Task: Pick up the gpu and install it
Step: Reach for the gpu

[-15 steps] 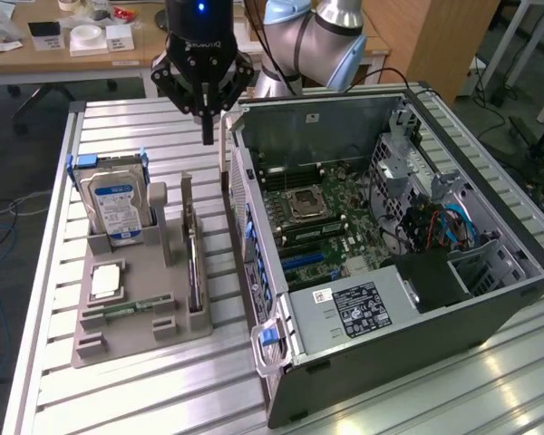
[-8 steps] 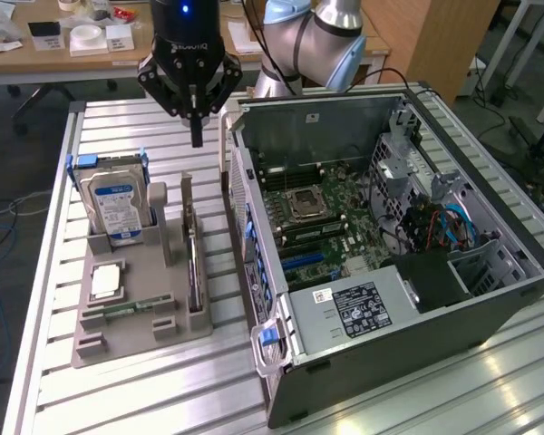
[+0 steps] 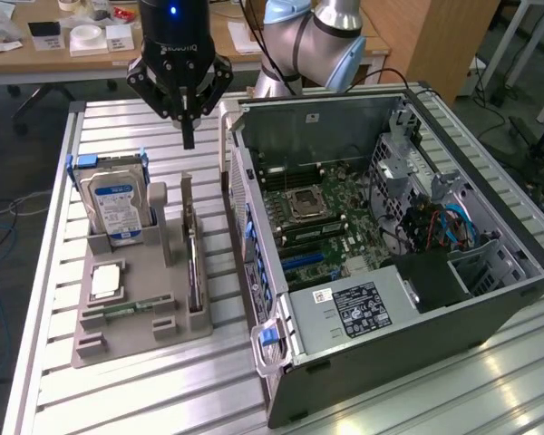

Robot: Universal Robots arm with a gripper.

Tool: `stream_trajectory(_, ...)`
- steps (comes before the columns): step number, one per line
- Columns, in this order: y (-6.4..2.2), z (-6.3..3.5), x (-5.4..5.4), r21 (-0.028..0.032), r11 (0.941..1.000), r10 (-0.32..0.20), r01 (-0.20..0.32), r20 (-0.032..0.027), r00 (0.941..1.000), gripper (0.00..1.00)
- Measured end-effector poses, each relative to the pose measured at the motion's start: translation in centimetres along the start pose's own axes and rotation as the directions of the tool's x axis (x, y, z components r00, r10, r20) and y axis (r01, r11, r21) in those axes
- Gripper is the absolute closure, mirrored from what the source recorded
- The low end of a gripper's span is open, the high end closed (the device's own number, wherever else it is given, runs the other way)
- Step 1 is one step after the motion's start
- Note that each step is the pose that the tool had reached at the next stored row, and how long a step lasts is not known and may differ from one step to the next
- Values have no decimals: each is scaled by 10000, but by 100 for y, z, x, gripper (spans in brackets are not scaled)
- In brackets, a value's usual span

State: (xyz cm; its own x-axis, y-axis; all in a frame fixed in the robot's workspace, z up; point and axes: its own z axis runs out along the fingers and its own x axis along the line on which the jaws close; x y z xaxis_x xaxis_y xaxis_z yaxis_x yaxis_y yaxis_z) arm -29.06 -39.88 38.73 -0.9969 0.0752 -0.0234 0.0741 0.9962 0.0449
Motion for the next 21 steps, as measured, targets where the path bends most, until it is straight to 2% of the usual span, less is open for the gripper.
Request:
stream_trajectory(5,-4,-1,3,1,10000,2,-2,-2,10000,89)
stream_trajectory(9,-59,-3,2,0,10000,1,-1,-1,10000,89)
stream_trajectory(21,-412,-13,6,10,10000,1,-1,0,10000,89)
